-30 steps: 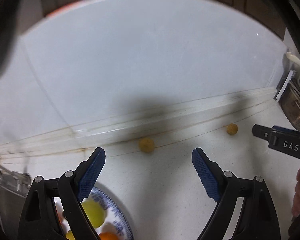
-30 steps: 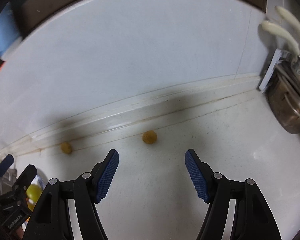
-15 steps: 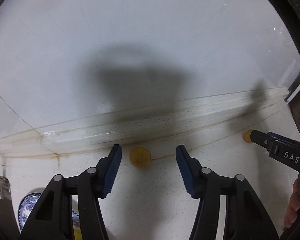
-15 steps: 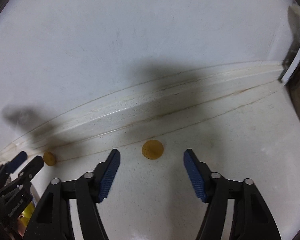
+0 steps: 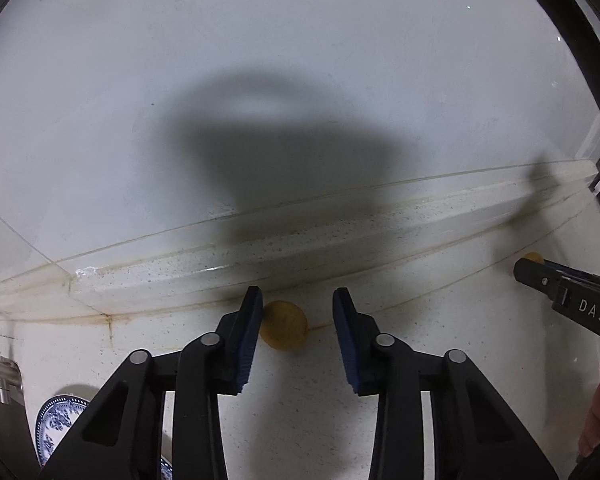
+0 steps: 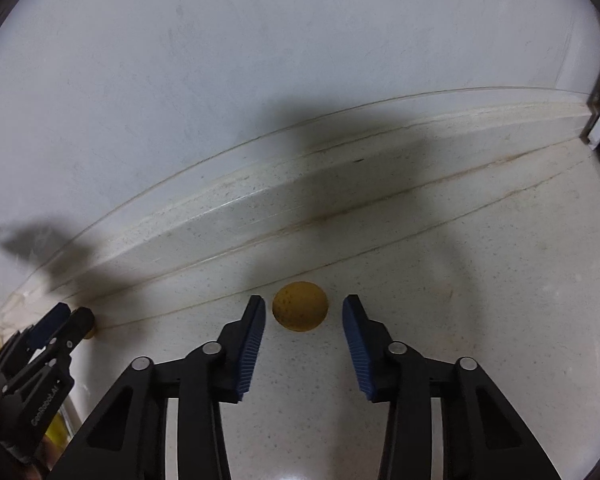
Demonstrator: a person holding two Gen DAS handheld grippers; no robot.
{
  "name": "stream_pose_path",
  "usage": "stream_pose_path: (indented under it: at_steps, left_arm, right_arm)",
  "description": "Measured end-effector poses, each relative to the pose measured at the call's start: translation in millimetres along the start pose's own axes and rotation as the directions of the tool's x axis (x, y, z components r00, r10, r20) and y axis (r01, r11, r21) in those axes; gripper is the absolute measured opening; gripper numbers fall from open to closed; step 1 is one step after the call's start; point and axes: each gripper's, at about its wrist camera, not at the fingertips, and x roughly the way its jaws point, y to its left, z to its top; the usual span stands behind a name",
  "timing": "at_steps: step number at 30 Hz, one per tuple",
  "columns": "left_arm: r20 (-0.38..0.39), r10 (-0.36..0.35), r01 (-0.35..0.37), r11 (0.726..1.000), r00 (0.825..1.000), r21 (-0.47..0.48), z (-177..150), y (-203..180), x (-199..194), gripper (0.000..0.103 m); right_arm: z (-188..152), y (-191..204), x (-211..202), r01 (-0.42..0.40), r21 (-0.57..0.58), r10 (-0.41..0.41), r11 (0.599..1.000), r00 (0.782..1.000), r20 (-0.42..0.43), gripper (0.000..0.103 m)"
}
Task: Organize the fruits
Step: 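Grasp a small tan fruit with the left tool while the right grasps another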
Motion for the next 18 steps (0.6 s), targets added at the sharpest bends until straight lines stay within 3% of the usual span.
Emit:
stream_pose_path:
  at_steps: [2,7,18]
  left_arm:
    - [0.004,0.011,-0.011,1.0,1.0,-0.008,-1,2,-1,0.026]
    - [0.022,-0.017,0.016,1.0,1.0,0.01,-3,5,-10,0.005]
    - [0.033,-0.097,0.097,0.995,0.995,-0.011,-10,27,-37,0.002]
  right_arm:
    - [-1,4,0,0.0,-0.015,0.0,1.0,1.0,0.004,0.03]
    - [-6,9,-6,-0.015,-0.032,0.016,0.999,1.0,0.018,0.03]
    - [-27,32,-35,-0.074,-0.101,0.077,0.992,0.997,0.03,0.03]
